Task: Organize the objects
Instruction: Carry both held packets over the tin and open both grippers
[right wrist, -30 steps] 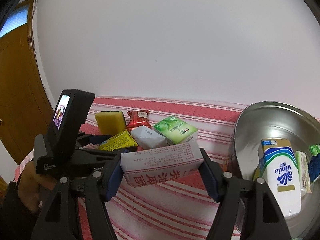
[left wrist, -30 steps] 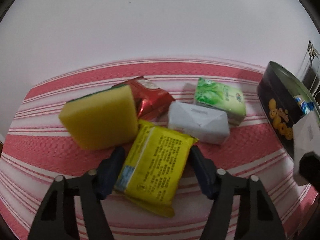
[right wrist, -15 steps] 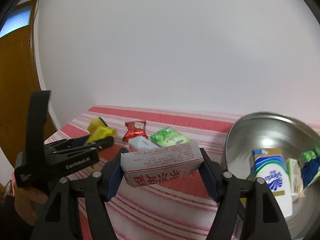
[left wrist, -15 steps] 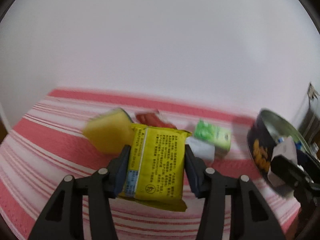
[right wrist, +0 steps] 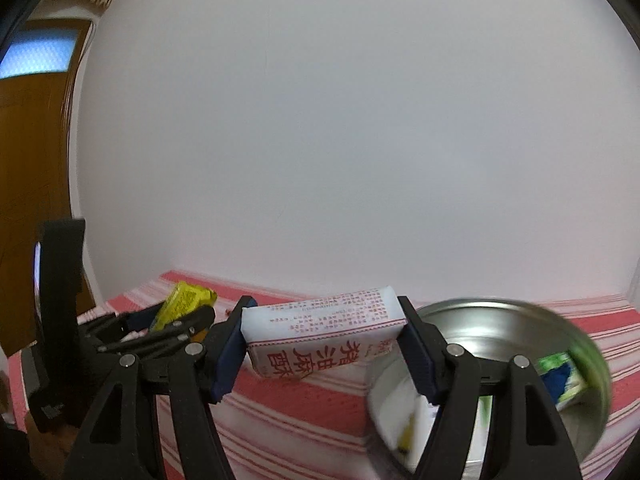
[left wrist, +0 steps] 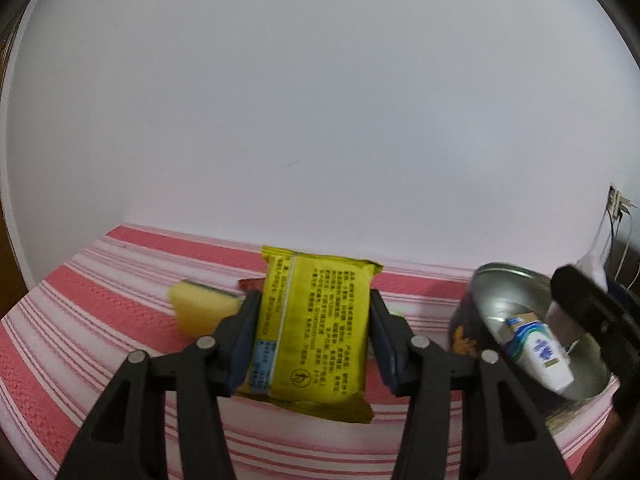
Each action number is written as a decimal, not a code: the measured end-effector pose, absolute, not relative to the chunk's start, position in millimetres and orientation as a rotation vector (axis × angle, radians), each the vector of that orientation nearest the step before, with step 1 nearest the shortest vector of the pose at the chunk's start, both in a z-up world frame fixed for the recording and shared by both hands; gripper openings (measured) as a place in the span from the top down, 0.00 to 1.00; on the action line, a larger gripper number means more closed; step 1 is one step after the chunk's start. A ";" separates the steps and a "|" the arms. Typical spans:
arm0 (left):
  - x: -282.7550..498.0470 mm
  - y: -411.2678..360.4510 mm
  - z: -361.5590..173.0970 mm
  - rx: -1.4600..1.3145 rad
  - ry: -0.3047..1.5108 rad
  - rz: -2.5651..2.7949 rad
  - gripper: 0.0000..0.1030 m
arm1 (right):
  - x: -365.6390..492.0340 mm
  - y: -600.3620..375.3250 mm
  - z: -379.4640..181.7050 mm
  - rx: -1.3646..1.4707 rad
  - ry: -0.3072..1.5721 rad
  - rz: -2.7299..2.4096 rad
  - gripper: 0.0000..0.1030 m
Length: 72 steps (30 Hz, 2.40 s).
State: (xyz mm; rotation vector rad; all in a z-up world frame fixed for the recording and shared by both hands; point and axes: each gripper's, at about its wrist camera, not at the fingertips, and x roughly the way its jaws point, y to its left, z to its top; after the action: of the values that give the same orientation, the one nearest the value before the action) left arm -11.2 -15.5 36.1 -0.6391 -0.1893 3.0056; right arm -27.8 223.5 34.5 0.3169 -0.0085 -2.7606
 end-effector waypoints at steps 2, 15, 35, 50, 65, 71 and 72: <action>-11.7 -4.3 38.9 -0.635 -0.201 2.986 0.51 | -26.3 237.2 38.1 0.288 -0.026 -2.783 0.31; -9.7 83.3 59.0 -0.563 -0.150 2.905 0.51 | -46.8 335.3 51.2 0.255 -0.138 -2.941 0.31; -0.8 198.0 51.3 -0.589 -0.051 2.705 0.51 | -101.4 418.6 32.3 0.425 -0.145 -3.169 0.31; -2.9 210.5 31.7 -0.654 0.016 2.687 0.51 | -107.1 392.9 5.9 0.637 -0.014 -3.121 0.31; 3.6 230.0 24.1 -0.667 0.108 2.684 0.51 | -129.7 403.9 -4.0 0.766 0.045 -3.059 0.31; 1.8 233.1 19.1 -0.698 0.130 2.692 0.51 | -131.9 401.8 -5.9 0.795 0.073 -3.048 0.31; 1.7 234.2 17.9 -0.704 0.137 2.691 0.51 | -132.3 401.1 -6.7 0.803 0.080 -3.048 0.31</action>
State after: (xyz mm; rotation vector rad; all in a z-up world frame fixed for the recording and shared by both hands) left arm 1.7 234.2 17.9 -0.7042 0.1373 2.6909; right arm -132.3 401.1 -6.7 0.8026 0.0801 -3.0476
